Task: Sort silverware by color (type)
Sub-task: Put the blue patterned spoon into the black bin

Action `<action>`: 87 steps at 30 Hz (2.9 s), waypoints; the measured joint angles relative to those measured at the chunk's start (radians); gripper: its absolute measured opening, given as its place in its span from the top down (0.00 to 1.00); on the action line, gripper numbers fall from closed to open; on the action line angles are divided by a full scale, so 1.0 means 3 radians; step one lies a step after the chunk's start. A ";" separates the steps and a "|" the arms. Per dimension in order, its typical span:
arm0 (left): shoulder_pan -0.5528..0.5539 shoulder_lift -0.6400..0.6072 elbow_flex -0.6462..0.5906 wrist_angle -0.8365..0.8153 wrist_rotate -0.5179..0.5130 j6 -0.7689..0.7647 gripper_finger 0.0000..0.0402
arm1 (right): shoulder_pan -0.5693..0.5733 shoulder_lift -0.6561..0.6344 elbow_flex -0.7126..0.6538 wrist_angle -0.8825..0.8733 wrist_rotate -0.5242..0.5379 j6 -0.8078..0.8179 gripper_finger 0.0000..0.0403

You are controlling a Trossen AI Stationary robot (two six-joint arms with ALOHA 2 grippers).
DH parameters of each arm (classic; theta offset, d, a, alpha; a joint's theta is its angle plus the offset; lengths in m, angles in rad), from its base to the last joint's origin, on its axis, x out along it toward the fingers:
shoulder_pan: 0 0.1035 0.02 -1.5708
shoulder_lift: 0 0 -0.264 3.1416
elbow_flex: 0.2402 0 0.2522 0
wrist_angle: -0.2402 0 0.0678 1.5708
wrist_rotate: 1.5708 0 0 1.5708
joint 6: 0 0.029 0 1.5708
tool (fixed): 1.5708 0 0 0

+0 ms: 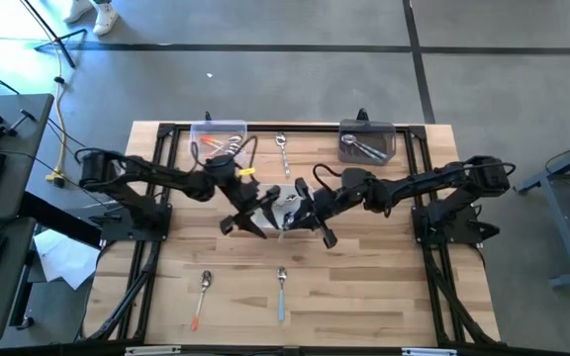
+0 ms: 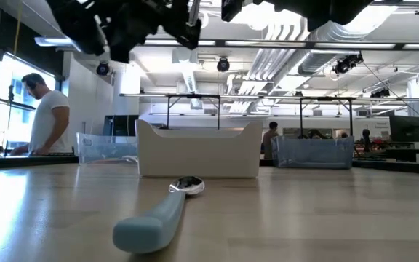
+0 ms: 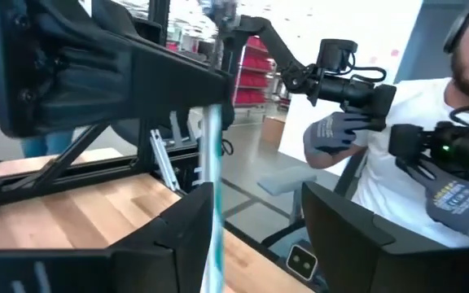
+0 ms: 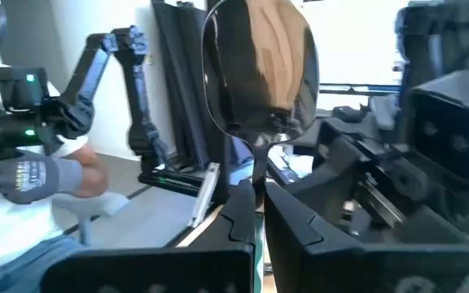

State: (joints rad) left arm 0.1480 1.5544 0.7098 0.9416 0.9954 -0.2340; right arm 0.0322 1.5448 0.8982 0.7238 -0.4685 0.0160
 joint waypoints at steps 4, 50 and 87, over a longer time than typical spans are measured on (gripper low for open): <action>-0.0029 0.0231 0.0208 -0.0007 0.0018 -0.0010 0.54 | 0.0000 0.0000 0.0000 -0.0003 -0.0071 -0.0080 1.00; 0.0156 0.0513 0.0459 -0.0250 -0.0631 0.0028 0.97 | -0.0049 -0.0651 0.0301 -0.1623 0.1475 -0.0138 0.56; 0.0089 0.0497 0.0460 -0.0709 -0.3948 0.0603 0.96 | 0.0075 0.0156 0.0231 -0.0744 0.4741 0.0361 0.59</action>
State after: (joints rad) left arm 0.1747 1.7035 0.8478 0.7291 -0.1891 -0.0532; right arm 0.0547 1.5917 0.9676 0.5007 0.9536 0.1243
